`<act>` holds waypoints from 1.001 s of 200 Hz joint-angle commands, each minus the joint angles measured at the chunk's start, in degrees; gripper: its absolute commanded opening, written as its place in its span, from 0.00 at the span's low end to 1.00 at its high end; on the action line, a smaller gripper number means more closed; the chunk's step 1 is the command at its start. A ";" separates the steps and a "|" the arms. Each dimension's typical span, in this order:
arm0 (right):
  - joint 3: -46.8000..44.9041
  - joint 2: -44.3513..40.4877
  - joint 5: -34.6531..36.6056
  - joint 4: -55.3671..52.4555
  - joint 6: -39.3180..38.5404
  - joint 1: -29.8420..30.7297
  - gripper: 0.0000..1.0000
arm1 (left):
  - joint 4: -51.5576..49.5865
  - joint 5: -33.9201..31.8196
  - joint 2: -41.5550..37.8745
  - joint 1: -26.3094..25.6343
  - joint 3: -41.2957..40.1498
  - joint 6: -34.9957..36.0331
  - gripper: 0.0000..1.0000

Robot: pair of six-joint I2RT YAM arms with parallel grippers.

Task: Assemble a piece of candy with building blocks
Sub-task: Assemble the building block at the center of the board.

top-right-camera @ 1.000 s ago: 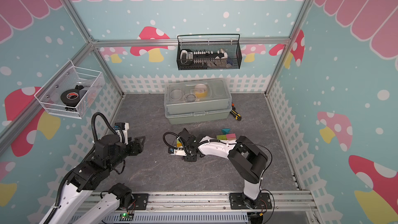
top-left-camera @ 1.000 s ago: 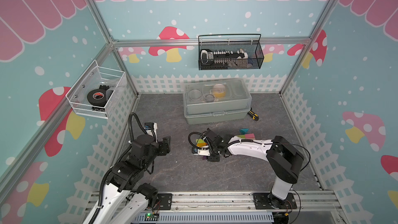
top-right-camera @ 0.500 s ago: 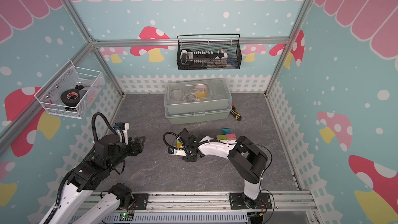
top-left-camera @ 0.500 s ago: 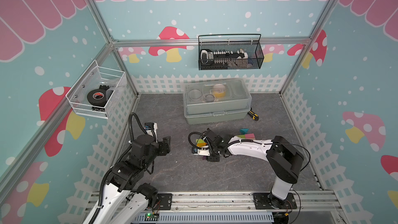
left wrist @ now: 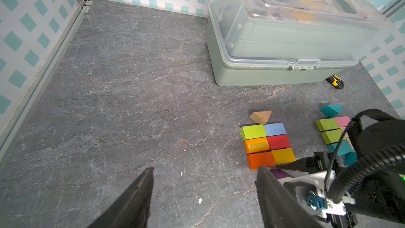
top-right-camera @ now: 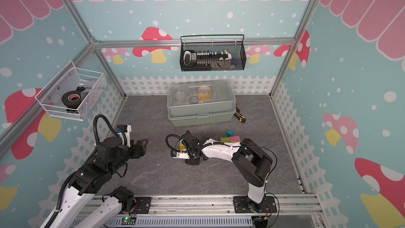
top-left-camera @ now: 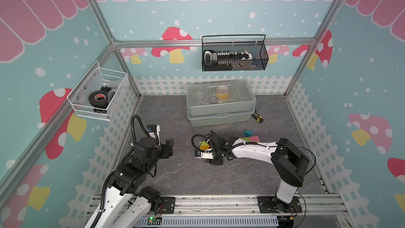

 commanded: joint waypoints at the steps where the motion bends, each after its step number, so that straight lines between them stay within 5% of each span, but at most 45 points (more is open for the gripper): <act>1: 0.64 0.42 -1.73 -0.56 -0.40 -0.15 0.44 | 0.00 0.33 -0.28 0.34 -0.41 0.36 0.73; 89: 0.45 0.20 -0.38 -1.27 -0.12 -0.28 0.26 | 0.04 0.36 -0.43 0.32 -0.41 0.43 0.73; 200: -1.42 -1.12 0.78 -1.17 -0.03 -1.39 0.24 | 0.05 0.40 -0.31 0.39 -0.48 0.39 0.73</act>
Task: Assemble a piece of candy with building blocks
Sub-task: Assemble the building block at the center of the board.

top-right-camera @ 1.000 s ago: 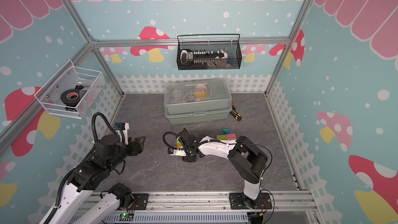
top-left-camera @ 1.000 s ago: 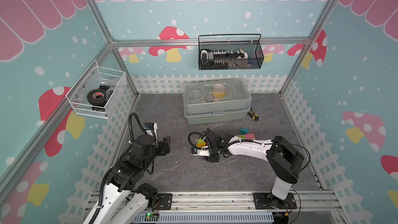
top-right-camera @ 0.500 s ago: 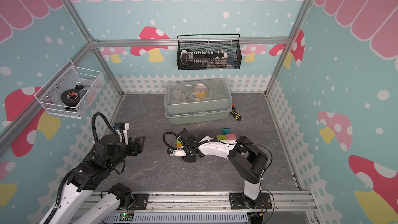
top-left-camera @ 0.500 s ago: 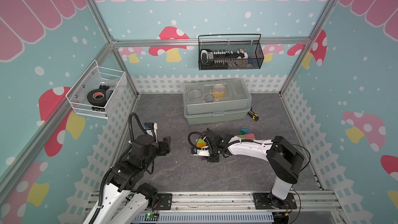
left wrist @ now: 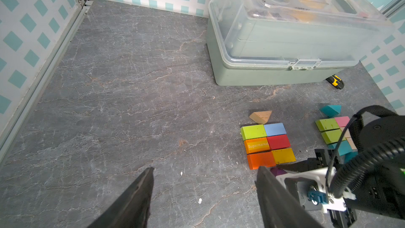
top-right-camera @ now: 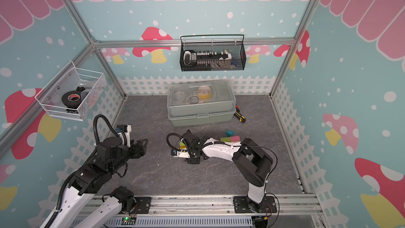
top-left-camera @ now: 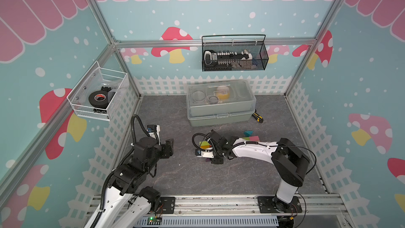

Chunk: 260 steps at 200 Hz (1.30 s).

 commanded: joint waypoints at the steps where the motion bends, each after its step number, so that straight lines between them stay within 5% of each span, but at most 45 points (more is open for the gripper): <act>1: -1.39 -0.96 0.43 -1.61 0.17 -0.37 0.25 | 0.02 0.43 -0.29 0.34 -0.44 0.43 0.73; 89: -1.34 -0.79 0.67 -1.69 0.30 -0.46 0.29 | 0.04 0.45 -0.42 0.34 -0.50 0.45 0.73; 208: -3.55 -9.26 -4.02 5.17 4.36 -1.12 0.67 | 0.28 -0.15 -0.02 0.34 -0.58 0.51 0.73; 240: -10.47 -18.63 -2.29 16.60 11.86 -3.70 0.68 | 3.77 -2.15 -0.94 1.97 -0.72 -1.60 0.74; 260: -19.27 -26.64 4.29 28.92 18.28 -5.17 0.69 | 17.67 -5.15 -3.34 1.95 -6.98 -7.02 0.76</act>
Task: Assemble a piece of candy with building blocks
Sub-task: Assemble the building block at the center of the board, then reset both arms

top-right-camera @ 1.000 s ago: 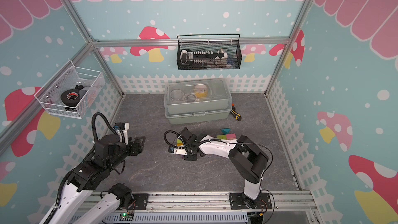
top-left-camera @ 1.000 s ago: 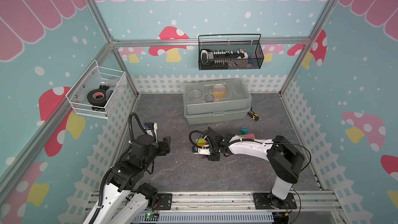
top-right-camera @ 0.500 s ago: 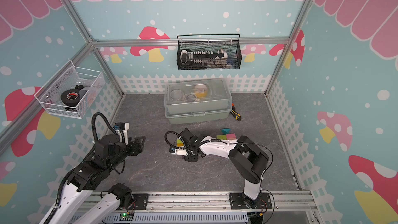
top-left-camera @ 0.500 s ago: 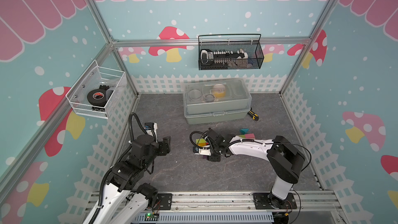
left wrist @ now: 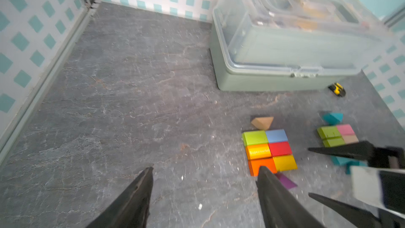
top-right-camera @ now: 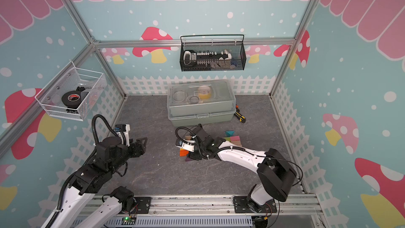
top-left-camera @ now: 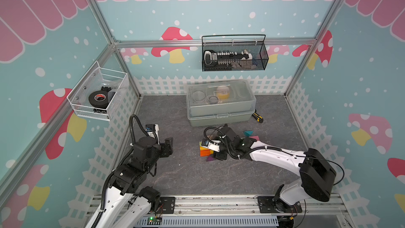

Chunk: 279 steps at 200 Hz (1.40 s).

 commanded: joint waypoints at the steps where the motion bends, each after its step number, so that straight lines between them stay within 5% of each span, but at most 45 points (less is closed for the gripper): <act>1: -7.87 -7.91 6.16 15.07 9.73 -1.59 0.69 | 14.88 -3.63 -2.64 0.52 -6.23 -5.11 0.76; 44: -24.48 -26.69 30.61 23.07 20.00 -9.39 0.77 | 40.56 -26.86 -2.60 0.51 -24.10 3.15 0.80; 57: -28.00 -31.70 35.33 22.41 22.42 -13.49 0.79 | 49.49 -28.56 -2.23 0.51 -29.19 9.36 0.80; 82: -34.84 -37.78 37.74 25.15 25.61 -22.10 0.81 | 63.68 -25.34 1.77 1.31 -35.47 20.29 0.80; 112: -34.54 -35.50 38.44 27.63 27.26 -30.11 0.82 | 75.01 -15.70 17.79 12.43 -36.75 16.83 0.82; 159: -34.62 -15.10 33.81 42.69 21.81 -40.53 0.89 | 82.23 -2.72 35.80 20.61 -28.74 18.42 0.82; 201: -34.68 -0.61 24.18 63.34 23.49 -46.82 0.89 | 102.70 2.96 55.80 22.61 -26.36 17.47 0.82; 217: -35.23 5.17 23.17 70.54 23.10 -47.50 0.91 | 88.01 5.64 53.42 22.08 -21.21 19.01 0.78; 224: -33.38 2.47 21.78 62.25 23.60 -47.58 0.90 | 90.03 6.05 55.46 21.44 -20.64 20.44 0.79; 235: -33.04 5.38 21.70 66.79 23.02 -47.75 0.91 | 86.51 6.30 54.15 21.30 -19.93 20.18 0.82; 244: -31.72 3.12 21.59 59.91 23.83 -47.87 0.92 | 88.94 5.96 55.19 21.28 -20.42 20.37 0.82; 253: -32.62 5.15 21.52 65.49 23.17 -47.91 0.92 | 88.45 6.04 54.77 21.29 -20.25 20.30 0.99; 279: -32.87 4.55 21.57 64.93 23.17 -47.83 0.97 | 87.96 5.48 54.24 21.01 -20.51 20.44 0.99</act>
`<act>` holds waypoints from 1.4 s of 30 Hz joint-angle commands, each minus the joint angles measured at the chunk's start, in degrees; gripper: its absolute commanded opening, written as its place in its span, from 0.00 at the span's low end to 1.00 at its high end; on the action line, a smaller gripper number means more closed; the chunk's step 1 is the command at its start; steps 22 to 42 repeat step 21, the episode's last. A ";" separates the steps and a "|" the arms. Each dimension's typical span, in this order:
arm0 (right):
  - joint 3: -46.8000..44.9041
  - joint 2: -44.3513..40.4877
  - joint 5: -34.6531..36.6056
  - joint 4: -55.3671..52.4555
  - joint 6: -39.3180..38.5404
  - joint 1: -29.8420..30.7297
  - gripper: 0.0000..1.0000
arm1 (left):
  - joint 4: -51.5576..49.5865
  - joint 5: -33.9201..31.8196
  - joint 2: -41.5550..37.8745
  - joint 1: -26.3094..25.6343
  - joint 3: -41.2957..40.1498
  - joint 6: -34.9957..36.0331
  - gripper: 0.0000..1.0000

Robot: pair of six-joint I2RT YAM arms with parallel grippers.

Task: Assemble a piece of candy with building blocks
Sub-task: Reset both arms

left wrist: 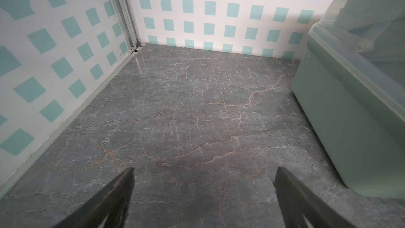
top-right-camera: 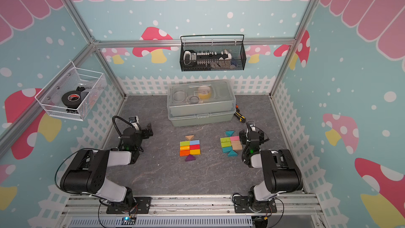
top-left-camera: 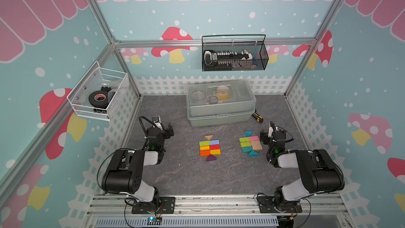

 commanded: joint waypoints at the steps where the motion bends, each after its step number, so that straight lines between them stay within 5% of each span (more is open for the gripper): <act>1: 0.09 -0.05 -1.14 4.23 1.05 -0.29 0.98 | 0.00 0.86 -0.98 -0.43 0.22 1.57 0.99; 42: 0.16 -0.40 -1.09 3.61 1.08 -0.30 0.99 | 0.90 1.06 -0.47 -0.28 0.24 1.47 0.99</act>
